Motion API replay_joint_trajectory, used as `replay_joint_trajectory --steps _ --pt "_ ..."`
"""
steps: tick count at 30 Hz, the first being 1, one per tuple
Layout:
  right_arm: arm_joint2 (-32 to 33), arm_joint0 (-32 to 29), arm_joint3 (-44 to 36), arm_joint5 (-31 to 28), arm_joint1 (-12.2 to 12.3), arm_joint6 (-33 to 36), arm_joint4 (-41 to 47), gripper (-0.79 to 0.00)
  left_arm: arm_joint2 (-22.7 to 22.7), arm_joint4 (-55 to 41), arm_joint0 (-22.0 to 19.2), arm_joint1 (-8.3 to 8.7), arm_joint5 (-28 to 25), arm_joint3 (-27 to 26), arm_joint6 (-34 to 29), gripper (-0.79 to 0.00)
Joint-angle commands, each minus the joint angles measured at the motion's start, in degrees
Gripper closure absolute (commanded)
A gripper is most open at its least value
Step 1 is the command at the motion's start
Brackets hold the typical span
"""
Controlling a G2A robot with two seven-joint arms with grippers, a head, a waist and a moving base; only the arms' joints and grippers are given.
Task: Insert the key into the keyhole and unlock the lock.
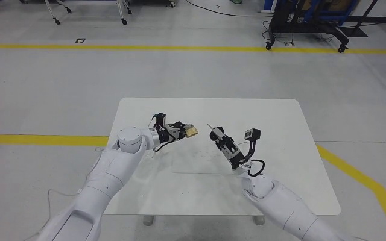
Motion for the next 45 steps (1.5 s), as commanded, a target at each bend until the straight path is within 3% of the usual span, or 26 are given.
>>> replay_joint_trajectory --steps 1,5,10,17,23,32,45 --pt "0.7 -0.7 -0.9 4.1 0.1 1.8 2.8 0.0 -0.7 -2.8 0.7 -0.2 2.4 0.0 1.9 0.0" --pt "2.5 -2.1 -4.5 16.3 0.4 5.2 9.5 0.0 -1.5 -4.4 0.8 -0.43 4.5 0.0 4.6 0.0" --pt "4.8 -4.8 -10.8 27.6 0.8 1.6 9.4 0.0 -1.7 -3.2 1.0 -0.54 4.5 -0.6 6.5 0.0" --pt "5.9 -5.2 -14.3 37.6 0.1 -3.3 9.3 0.0 -0.3 -1.9 1.3 -1.1 8.0 -1.0 7.7 0.0" --pt "6.2 -5.3 -15.2 42.9 -0.5 -5.2 7.4 0.0 1.2 -3.8 0.3 -2.03 12.9 1.0 5.4 0.0" --pt "7.0 -5.8 -16.8 49.8 -1.2 -4.6 6.4 0.0 2.2 -1.7 -0.4 -2.66 11.8 2.4 6.6 0.0" --pt "7.7 -5.5 -15.4 52.2 -2.7 -4.5 6.5 0.0 2.1 0.2 -0.5 -2.97 11.8 2.6 6.6 0.0"
